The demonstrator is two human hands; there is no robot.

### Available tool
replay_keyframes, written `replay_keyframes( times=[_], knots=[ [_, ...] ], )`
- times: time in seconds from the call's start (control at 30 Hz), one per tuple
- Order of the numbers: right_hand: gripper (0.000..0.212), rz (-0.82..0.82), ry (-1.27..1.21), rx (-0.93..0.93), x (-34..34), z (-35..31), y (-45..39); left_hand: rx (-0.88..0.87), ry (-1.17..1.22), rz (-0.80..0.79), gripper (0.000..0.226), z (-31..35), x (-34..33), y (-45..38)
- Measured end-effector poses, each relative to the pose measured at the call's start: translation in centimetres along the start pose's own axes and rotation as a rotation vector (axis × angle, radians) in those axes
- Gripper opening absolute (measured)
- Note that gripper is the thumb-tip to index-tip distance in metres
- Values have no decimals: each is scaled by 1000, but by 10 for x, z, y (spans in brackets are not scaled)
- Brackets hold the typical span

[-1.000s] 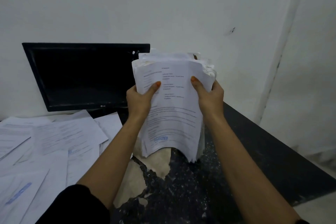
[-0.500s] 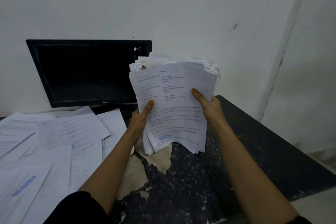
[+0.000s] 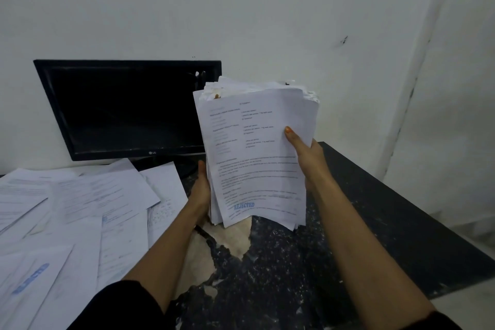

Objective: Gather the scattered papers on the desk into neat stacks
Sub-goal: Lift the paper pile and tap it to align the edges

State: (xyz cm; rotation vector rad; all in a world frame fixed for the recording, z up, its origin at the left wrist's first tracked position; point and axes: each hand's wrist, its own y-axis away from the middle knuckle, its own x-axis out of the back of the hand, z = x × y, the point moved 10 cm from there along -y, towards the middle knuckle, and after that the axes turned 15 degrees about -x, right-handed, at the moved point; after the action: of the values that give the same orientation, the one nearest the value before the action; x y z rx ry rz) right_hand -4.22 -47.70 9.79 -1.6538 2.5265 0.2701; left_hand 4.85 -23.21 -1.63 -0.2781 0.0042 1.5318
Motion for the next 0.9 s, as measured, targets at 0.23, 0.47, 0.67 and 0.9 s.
replay_keyframes(
  times=[0.23, 0.47, 0.67, 0.9],
  knots=[
    [42, -6, 28, 56, -1, -3, 2, 19, -155, -48, 30, -20, 20, -14],
    [42, -15, 31, 80, 1, -3, 2, -428, 116, -65, 62, 129, -10, -16],
    [31, -62, 9, 174, -4, -29, 5, -598, 111, -306, 66, 197, -55, -5],
    [27, -51, 13, 197, -3, -26, 3, -507, 123, -279, 54, 161, -47, -3]
  ],
)
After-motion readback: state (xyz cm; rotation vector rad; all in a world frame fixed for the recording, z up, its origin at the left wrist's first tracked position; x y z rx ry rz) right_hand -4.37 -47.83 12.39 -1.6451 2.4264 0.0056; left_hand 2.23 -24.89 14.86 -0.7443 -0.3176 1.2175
